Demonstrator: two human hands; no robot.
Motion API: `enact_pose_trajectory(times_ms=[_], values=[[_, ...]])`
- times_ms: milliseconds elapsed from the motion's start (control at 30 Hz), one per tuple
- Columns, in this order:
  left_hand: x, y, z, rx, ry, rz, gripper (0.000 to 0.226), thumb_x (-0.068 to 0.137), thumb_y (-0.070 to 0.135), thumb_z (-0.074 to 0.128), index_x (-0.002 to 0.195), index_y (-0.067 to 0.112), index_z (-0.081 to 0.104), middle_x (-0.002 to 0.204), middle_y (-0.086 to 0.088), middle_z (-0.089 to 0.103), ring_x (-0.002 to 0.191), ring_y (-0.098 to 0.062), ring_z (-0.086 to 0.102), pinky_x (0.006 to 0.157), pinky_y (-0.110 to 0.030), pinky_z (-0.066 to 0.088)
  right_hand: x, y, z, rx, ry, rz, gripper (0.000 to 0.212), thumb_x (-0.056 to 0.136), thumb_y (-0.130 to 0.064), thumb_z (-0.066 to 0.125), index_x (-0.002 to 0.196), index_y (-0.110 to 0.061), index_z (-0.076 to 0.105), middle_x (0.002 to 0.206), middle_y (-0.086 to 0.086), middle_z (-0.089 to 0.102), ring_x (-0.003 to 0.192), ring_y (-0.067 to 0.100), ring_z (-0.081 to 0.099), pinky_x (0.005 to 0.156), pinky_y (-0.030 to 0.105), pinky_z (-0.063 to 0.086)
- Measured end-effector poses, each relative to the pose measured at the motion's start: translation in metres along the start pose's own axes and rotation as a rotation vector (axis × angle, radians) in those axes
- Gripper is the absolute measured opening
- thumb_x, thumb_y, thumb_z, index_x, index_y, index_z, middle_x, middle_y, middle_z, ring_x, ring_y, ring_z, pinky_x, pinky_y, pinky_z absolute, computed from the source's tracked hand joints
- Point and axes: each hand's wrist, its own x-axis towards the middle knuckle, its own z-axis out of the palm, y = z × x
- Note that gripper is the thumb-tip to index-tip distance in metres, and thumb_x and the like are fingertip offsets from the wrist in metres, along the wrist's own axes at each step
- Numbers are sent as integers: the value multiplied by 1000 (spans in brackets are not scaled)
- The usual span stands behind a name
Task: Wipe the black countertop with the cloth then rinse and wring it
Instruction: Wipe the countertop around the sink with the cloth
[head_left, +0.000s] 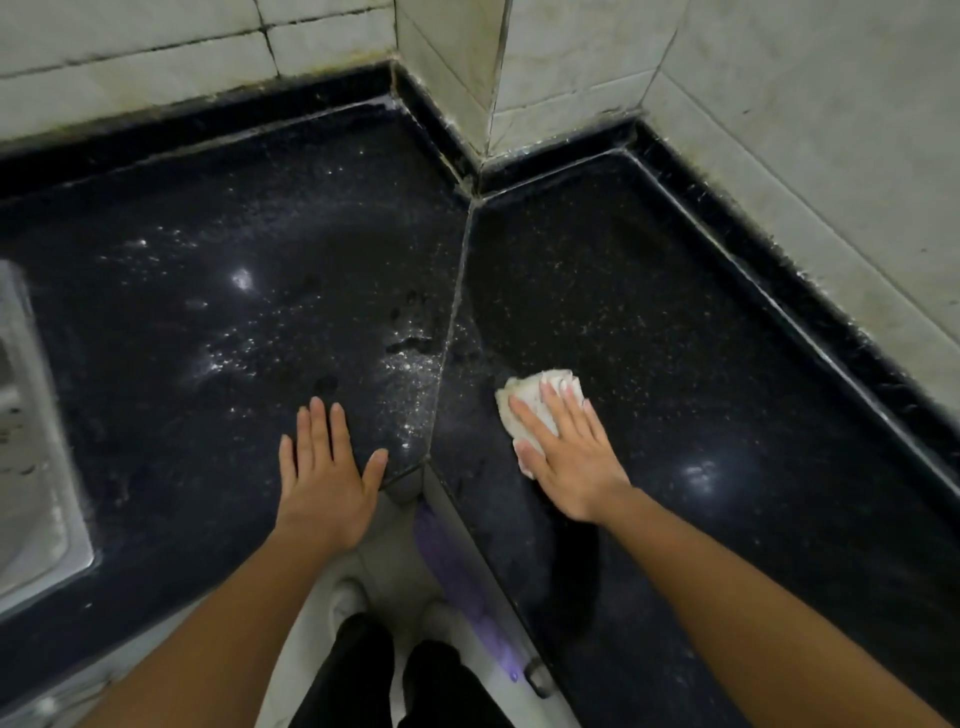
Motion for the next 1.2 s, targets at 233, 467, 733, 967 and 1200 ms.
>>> enact_pose_trajectory(times_ms=[233,467,733,967,1200], values=[[2,1,-6,1,-59,-12,73,95,55,8,142,11,-27,150,-9,-33,139,-20,-31,113,-39,-18,108,-17,-39,58,-22,114,55,100,-53,8,149,-40,-13,157,3,-26,142,20,-31,115,39,-18],[2,1,-6,-17,-73,-5,74,95,55,9,141,11,-28,150,-10,-34,139,-21,-31,113,-39,-18,105,-36,-35,77,-10,119,56,100,-53,9,150,-38,-11,158,5,-25,142,22,-30,116,41,-18],[1,3,-12,-15,-135,-6,74,95,55,6,144,10,-27,151,-10,-34,139,-22,-32,115,-41,-16,-23,-41,28,-117,52,-224,55,101,-52,9,152,-34,12,160,12,9,148,32,0,116,42,0],[0,4,-15,-12,-168,-1,73,95,55,4,141,10,-30,149,-11,-37,137,-23,-34,114,-41,-17,-66,-10,34,-338,-10,-587,52,102,-51,24,151,-40,14,160,6,12,147,26,3,116,41,4],[2,2,-12,-48,-148,2,72,95,55,6,137,12,-33,142,-7,-42,138,-22,-34,113,-40,-18,11,-15,8,-238,-19,-436,51,101,-50,18,150,-41,9,160,1,4,148,23,-7,118,36,-7]])
